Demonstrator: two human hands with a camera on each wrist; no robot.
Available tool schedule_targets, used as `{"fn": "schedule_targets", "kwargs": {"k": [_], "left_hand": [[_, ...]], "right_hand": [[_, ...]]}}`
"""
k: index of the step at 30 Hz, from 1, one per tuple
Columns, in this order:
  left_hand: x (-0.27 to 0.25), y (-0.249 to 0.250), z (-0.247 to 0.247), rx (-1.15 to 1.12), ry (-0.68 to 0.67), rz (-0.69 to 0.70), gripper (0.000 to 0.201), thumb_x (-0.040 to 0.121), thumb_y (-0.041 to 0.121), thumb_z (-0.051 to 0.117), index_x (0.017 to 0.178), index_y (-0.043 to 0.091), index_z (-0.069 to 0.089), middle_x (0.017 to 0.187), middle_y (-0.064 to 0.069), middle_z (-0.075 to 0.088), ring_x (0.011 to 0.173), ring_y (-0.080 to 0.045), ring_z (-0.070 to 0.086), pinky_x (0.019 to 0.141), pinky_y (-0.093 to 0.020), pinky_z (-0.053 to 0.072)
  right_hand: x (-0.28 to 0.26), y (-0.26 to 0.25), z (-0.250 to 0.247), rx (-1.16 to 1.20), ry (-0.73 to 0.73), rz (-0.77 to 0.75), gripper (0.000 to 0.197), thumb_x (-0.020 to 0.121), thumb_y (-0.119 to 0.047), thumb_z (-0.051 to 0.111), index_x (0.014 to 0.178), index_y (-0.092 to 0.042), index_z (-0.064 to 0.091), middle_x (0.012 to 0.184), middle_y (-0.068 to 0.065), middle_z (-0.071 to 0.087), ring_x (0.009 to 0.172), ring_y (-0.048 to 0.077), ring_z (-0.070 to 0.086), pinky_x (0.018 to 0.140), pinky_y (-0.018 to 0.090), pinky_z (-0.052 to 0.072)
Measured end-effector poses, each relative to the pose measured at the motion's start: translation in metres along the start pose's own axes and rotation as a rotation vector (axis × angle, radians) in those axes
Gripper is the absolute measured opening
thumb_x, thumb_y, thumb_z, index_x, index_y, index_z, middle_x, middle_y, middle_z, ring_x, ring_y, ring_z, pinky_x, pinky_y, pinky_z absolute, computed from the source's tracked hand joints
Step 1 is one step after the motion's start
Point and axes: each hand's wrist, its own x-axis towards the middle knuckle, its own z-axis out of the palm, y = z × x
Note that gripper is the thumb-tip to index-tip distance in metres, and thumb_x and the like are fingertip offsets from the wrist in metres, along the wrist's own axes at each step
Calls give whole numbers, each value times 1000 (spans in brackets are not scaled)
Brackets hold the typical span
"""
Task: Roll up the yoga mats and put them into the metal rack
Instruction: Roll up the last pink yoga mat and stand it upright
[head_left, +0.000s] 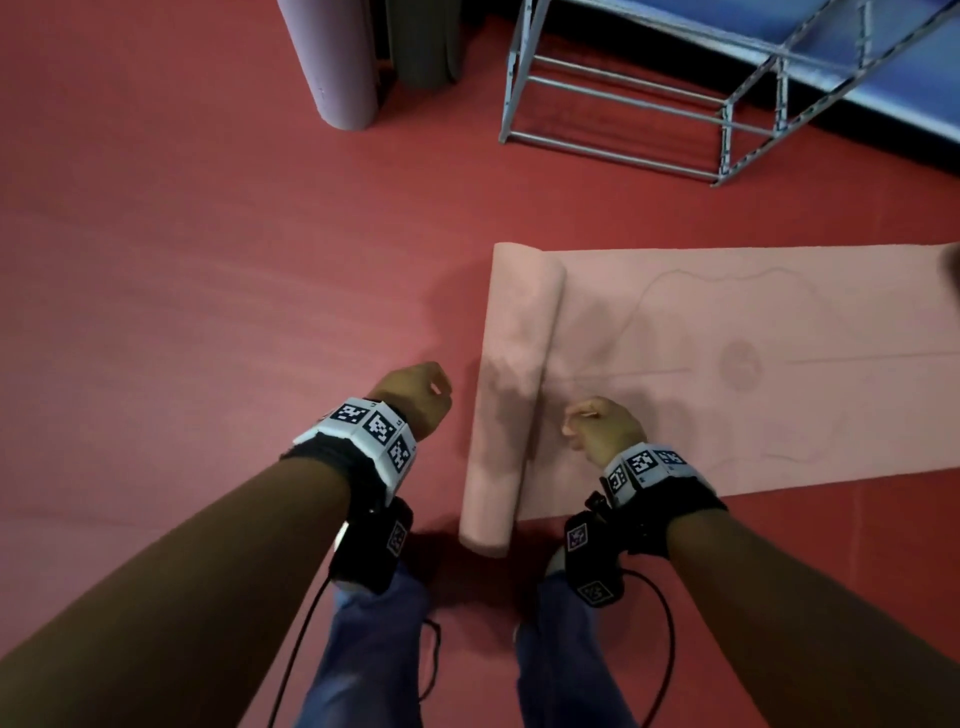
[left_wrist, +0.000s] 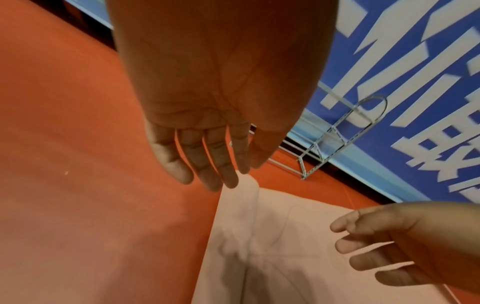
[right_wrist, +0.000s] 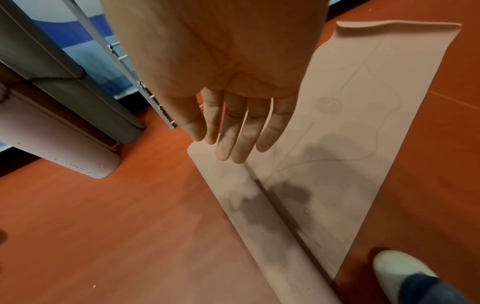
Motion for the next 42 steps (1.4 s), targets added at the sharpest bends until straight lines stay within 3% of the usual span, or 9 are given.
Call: {"fn": "schedule_targets", "kwargs": {"k": [4, 12, 14, 20, 25, 30, 35, 40, 42], "left_hand": [[15, 4, 57, 20, 18, -31, 14, 95, 18, 52, 106, 22, 59, 114, -9, 66, 97, -26, 58, 79, -24, 40], [65, -4, 133, -5, -19, -126, 17, 94, 19, 55, 110, 18, 62, 113, -9, 66, 105, -28, 59, 85, -27, 43], [96, -3, 135, -17, 0, -109, 19, 94, 18, 56, 111, 14, 63, 115, -12, 66, 109, -30, 59, 89, -29, 44], [206, -16, 145, 99, 56, -18, 27, 95, 25, 56, 120, 17, 59, 123, -10, 63, 112, -29, 57, 90, -27, 42], [285, -36, 174, 163, -15, -26, 54, 96, 37, 54, 141, 11, 39, 136, -16, 54, 123, -31, 52, 96, -32, 39], [323, -48, 192, 102, -21, -69, 75, 90, 37, 66, 143, 6, 24, 141, -16, 46, 127, -33, 48, 96, -35, 37], [307, -41, 181, 84, -13, -80, 67, 92, 33, 63, 141, 6, 27, 133, -18, 51, 120, -33, 52, 84, -32, 36], [245, -17, 165, -12, -85, -2, 59, 95, 24, 57, 142, 13, 23, 108, -5, 55, 103, -27, 57, 80, -27, 37], [212, -2, 155, -32, -92, 47, 64, 95, 20, 58, 145, 16, 19, 112, -9, 59, 111, -29, 59, 83, -26, 39]], "right_hand": [[37, 47, -6, -62, -79, -15, 15, 84, -13, 62, 88, -25, 71, 111, 14, 71, 106, 33, 65, 97, 39, 51], [116, 102, 15, -87, -148, -39, 13, 69, -23, 63, 57, -20, 62, 91, 19, 72, 93, 40, 67, 88, 50, 54], [151, 113, 30, -75, -142, -47, 23, 58, -30, 55, 72, -13, 63, 87, 29, 67, 94, 47, 66, 83, 59, 54], [228, 103, 66, -58, -67, -15, 35, 72, -31, 62, 106, -24, 59, 87, 5, 63, 89, 29, 64, 82, 40, 55], [297, 113, 105, -58, -83, -13, 60, 81, -35, 64, 137, -20, 47, 127, 7, 57, 115, 31, 57, 97, 45, 50], [329, 133, 134, 159, -221, 21, 62, 49, -66, 65, 100, -32, 67, 109, 2, 71, 98, 28, 68, 73, 34, 54], [323, 136, 134, 316, -291, 59, 81, 31, -67, 83, 103, -30, 72, 104, 4, 74, 101, 30, 69, 91, 44, 53], [257, 106, 99, 267, -254, -102, 42, 63, -46, 85, 88, -13, 76, 73, -4, 74, 70, 14, 71, 65, 26, 54], [230, 92, 82, 222, -168, -159, 29, 73, -30, 82, 94, -11, 76, 82, 0, 75, 77, 17, 71, 73, 29, 55]]}}
